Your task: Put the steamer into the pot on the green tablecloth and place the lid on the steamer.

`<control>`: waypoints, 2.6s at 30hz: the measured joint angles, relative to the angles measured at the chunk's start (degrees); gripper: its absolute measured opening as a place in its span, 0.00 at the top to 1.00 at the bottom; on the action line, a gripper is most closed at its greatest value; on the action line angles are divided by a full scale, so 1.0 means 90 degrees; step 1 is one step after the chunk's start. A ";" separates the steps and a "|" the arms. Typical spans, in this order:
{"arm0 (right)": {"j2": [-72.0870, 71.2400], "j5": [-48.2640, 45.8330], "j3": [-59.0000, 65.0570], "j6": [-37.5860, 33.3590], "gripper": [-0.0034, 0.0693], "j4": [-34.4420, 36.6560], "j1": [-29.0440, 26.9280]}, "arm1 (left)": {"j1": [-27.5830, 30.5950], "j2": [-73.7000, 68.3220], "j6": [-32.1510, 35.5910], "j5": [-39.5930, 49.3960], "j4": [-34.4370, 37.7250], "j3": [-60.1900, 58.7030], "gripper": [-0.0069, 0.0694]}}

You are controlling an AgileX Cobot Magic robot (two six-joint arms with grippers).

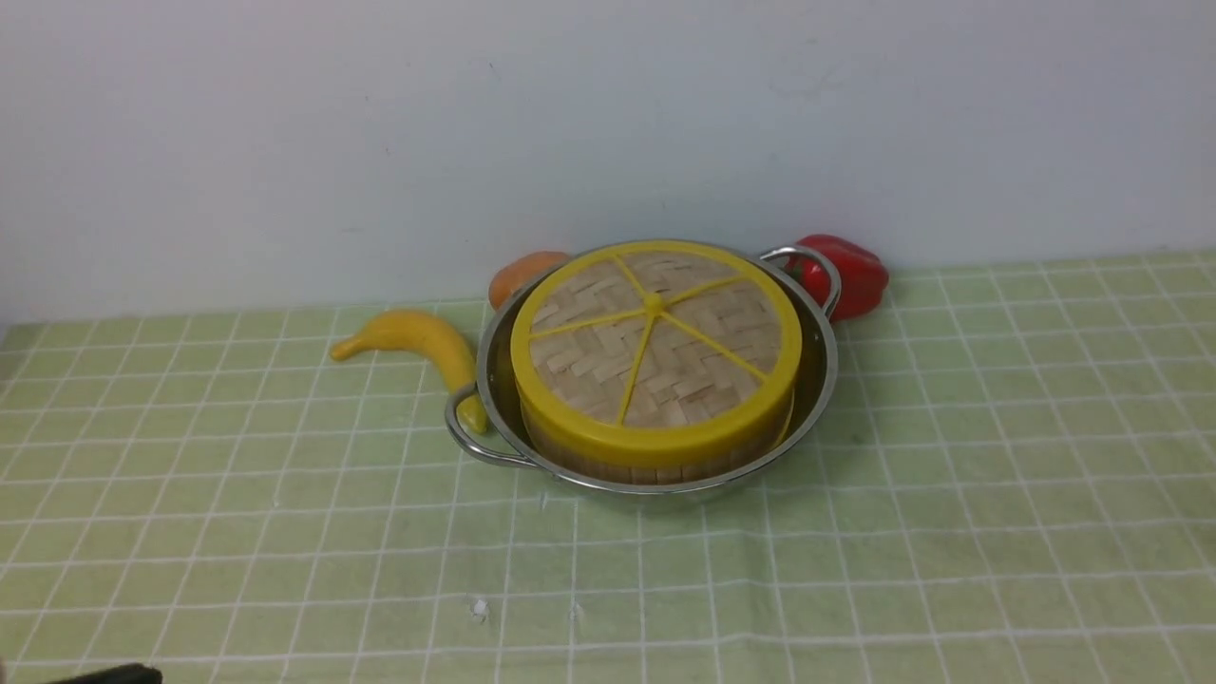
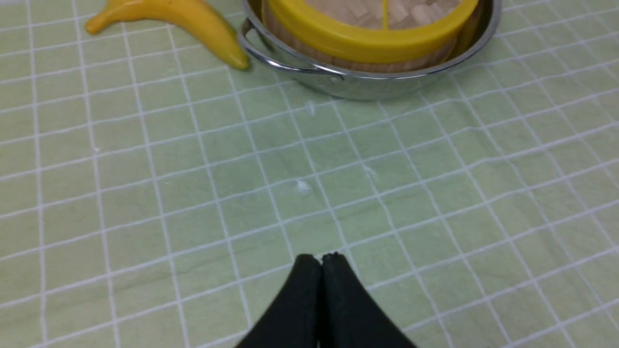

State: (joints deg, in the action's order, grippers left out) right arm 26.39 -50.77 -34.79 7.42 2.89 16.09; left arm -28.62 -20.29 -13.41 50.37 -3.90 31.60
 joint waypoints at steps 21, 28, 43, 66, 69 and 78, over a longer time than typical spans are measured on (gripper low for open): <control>-0.0464 0.0432 0.0504 0.0291 0.93 0.0165 0.0000 | 0.0009 0.0551 -0.0017 -0.0078 0.0245 -0.0289 0.92; -0.0464 0.0438 0.0504 0.0291 0.92 0.0165 0.0000 | 0.1473 0.0864 0.0426 -0.0313 -0.0213 -0.0329 0.90; -0.0464 0.0446 0.0504 0.0291 0.88 0.0170 0.0000 | 0.3779 0.2240 0.0601 -0.3942 -0.0904 -0.3515 0.88; -0.0734 0.0631 0.0604 0.0012 0.82 0.0007 -0.0289 | 0.3785 0.2256 0.0601 -0.4571 -0.0952 -0.3557 0.81; -0.1268 0.1126 0.1007 -0.0073 0.81 -0.0140 -0.0782 | 0.3785 0.2256 0.0601 -0.4571 -0.0952 -0.3557 0.81; -0.2878 0.3632 0.3203 -0.0073 0.78 -0.0199 -0.1551 | 0.3785 0.2256 0.0601 -0.4573 -0.0952 -0.3557 0.78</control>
State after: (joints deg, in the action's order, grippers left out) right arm 0.48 -18.07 -5.97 6.77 1.10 2.13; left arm 5.44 0.01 -8.00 9.22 -12.47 -0.41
